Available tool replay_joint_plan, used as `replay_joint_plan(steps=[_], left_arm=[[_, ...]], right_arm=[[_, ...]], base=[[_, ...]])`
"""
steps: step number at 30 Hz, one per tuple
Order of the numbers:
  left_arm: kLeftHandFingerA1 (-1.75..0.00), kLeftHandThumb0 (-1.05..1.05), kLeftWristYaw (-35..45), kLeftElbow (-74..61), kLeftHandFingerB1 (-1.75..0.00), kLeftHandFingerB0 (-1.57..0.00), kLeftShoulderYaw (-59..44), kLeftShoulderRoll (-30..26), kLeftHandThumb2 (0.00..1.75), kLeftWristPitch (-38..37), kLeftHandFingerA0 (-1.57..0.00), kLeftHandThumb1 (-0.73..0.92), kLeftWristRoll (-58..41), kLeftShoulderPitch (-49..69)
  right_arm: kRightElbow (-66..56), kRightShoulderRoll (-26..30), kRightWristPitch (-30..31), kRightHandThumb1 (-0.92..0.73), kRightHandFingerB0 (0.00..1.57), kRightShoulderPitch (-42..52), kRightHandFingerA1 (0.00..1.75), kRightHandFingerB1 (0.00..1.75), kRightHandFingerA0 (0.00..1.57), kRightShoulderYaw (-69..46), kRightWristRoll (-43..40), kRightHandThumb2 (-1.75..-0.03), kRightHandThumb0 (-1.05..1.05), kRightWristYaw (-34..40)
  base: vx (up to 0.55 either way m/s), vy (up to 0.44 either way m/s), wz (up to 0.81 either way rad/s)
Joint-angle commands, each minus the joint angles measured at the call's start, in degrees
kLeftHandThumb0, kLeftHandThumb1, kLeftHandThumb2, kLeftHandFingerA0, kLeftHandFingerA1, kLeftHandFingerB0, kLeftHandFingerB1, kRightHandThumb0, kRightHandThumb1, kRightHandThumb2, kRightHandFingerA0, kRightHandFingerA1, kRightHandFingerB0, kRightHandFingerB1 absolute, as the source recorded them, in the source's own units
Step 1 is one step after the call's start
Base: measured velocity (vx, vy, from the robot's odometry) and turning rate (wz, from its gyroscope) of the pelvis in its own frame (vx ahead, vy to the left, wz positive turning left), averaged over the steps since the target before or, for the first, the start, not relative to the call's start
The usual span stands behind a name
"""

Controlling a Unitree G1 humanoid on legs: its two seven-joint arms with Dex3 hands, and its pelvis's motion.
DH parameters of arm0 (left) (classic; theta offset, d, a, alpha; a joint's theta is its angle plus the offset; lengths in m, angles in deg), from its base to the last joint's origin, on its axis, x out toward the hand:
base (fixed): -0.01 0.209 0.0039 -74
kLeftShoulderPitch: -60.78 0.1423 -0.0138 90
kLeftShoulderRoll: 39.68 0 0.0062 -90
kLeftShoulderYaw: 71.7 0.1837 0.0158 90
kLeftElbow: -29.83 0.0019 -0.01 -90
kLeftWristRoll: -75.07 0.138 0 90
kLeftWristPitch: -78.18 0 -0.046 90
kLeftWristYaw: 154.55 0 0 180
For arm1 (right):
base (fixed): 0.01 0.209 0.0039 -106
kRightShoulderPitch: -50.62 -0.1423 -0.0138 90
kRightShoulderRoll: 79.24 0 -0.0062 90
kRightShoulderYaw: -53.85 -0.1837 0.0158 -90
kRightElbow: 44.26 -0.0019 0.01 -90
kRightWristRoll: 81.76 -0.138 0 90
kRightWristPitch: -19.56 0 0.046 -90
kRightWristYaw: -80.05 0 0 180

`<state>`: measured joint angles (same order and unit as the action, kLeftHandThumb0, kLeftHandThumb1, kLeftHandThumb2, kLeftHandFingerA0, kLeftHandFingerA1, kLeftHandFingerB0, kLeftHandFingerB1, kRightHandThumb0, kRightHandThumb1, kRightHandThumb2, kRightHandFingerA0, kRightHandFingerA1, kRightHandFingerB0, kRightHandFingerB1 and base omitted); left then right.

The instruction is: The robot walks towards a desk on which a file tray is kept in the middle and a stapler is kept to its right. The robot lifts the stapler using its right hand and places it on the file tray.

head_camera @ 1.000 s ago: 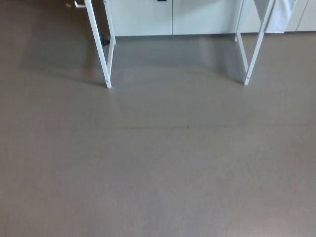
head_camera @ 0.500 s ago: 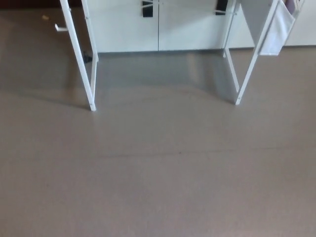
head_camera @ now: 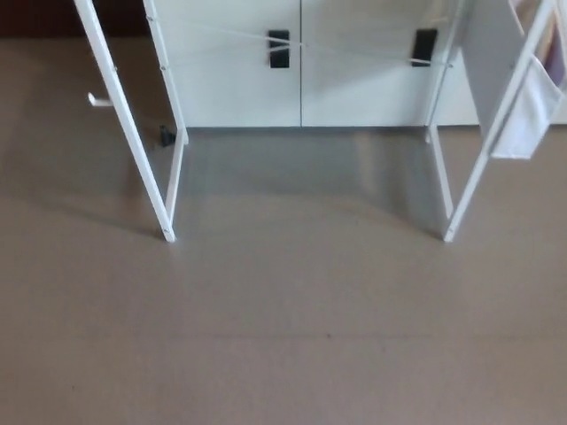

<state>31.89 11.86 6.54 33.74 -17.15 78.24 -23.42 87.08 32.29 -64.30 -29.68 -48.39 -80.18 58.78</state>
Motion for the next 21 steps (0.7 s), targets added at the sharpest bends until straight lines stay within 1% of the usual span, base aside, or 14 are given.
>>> replay_joint_plan(steps=[1,3,4,5,6,7,9,14,15,16,18,19,20,21], left_arm=[[-0.41,-0.83,-0.31,-0.09,-0.37,-0.01,0.71,-0.84,1.23,-1.49,0.00,0.80,0.26,0.35],[-0.44,-0.78,0.00,-0.02,-0.39,-0.01,0.33,-0.81,1.22,-1.66,0.00,0.77,-0.29,0.35],[-0.43,-0.84,0.10,0.04,-0.36,0.00,-0.15,-0.70,0.78,-1.55,-0.02,0.92,-0.80,0.31],[-0.43,-0.87,-0.11,0.34,-0.36,-0.01,-0.69,-0.54,1.20,-1.13,-0.02,0.79,-1.26,0.03],[-0.44,-0.86,-0.15,0.65,-0.35,0.00,-0.53,-0.68,1.20,-1.26,-0.02,0.79,-0.91,-0.05],[-0.43,-0.87,0.37,0.76,-0.34,0.00,-0.80,-0.73,1.20,-1.65,-0.02,0.79,-1.09,0.06],[-0.42,-0.83,0.30,0.17,-0.35,-0.02,-0.52,-0.67,1.21,-1.33,-0.01,0.77,-0.78,0.17],[-0.42,-0.81,0.50,-0.43,-0.35,0.00,-0.11,-1.02,1.20,-1.98,-0.01,0.76,-0.17,0.45],[-0.45,-0.87,0.13,-0.53,-0.35,-0.03,0.46,-1.16,0.83,-2.15,-0.01,0.91,0.43,0.53],[-0.45,-0.86,-0.46,-0.55,-0.37,-0.02,-0.26,-0.77,1.21,-0.81,-0.03,0.79,-0.45,0.02],[-0.44,-0.86,-0.20,-0.67,-0.36,-0.01,-0.79,-0.63,1.20,-0.50,-0.03,0.79,-1.08,-0.05],[-0.43,-0.84,-0.10,-0.42,-0.30,0.00,-0.67,-0.74,0.83,-0.87,0.00,0.92,-0.85,-0.05],[-0.45,-0.86,0.07,-1.17,-0.38,-0.03,-0.21,-0.76,1.21,-0.83,-0.03,0.79,-0.46,0.25],[-0.43,-0.85,-0.09,-1.47,-0.34,-0.05,0.29,-0.82,0.81,-0.94,-0.01,0.92,0.04,0.45]], right_arm=[[2.78,0.30,0.11,-0.29,0.00,-1.75,0.53,0.51,0.04,0.22,-0.18,-0.86,-0.32,0.10],[2.50,0.33,0.18,-0.35,0.07,-1.69,0.48,0.40,0.04,0.17,-0.31,-0.68,-0.54,0.03],[2.73,0.17,-0.76,-0.45,0.11,-1.55,0.39,0.33,0.03,-0.03,-0.48,-0.56,-0.49,0.18],[3.06,-0.04,-1.67,-0.47,0.11,-1.48,0.45,0.35,0.05,-0.34,-0.86,-0.54,-0.46,0.08],[2.49,0.10,-1.44,-0.34,0.00,-1.27,0.54,0.51,0.04,0.07,-0.42,-0.89,-0.32,0.11],[2.75,0.40,-1.95,-0.39,0.05,-1.33,0.57,0.43,0.26,0.75,0.41,-0.72,-0.57,0.32],[1.77,-0.22,-2.23,-0.34,0.00,-0.83,0.55,0.51,0.05,-0.06,-0.40,-0.88,-0.32,0.95],[3.52,-0.82,-1.84,-0.29,0.00,-2.39,0.55,0.51,0.05,-0.46,-1.04,-0.86,-0.33,0.85],[3.16,0.23,-2.27,-0.37,0.06,-2.22,0.50,0.44,0.04,0.95,0.38,-0.70,-0.57,-0.09],[1.21,1.84,0.31,-0.27,0.00,-2.10,0.54,0.50,0.04,3.60,3.66,-0.87,-0.36,0.62],[0.59,1.59,0.04,-0.28,0.00,-1.63,0.54,0.50,0.05,2.93,2.27,-0.88,-0.35,0.32],[0.34,1.12,-0.02,-0.30,0.00,-1.35,0.54,0.50,0.05,2.16,1.24,-0.88,-0.33,0.64],[3.74,0.31,-3.94,-0.36,0.10,-2.00,0.39,0.42,0.04,0.79,-0.47,-0.71,-0.59,0.19],[5.72,-0.01,-3.80,-0.28,0.00,-3.10,0.56,0.50,0.06,0.78,-0.39,-0.85,-0.32,0.78]], base=[[0.36,-0.013,-0.05],[0.35,0.036,-0.13],[0.30,0.083,-0.16],[0.45,0.111,-0.16],[0.49,0.101,-0.14],[0.53,0.222,0.07],[0.46,0.161,0.09],[0.43,0.146,0.02],[0.35,-0.016,0.16],[0.40,-0.047,0.08],[0.41,-0.064,0.10],[0.37,-0.122,0.21],[0.47,-0.148,0.21],[0.55,-0.194,0.23]])
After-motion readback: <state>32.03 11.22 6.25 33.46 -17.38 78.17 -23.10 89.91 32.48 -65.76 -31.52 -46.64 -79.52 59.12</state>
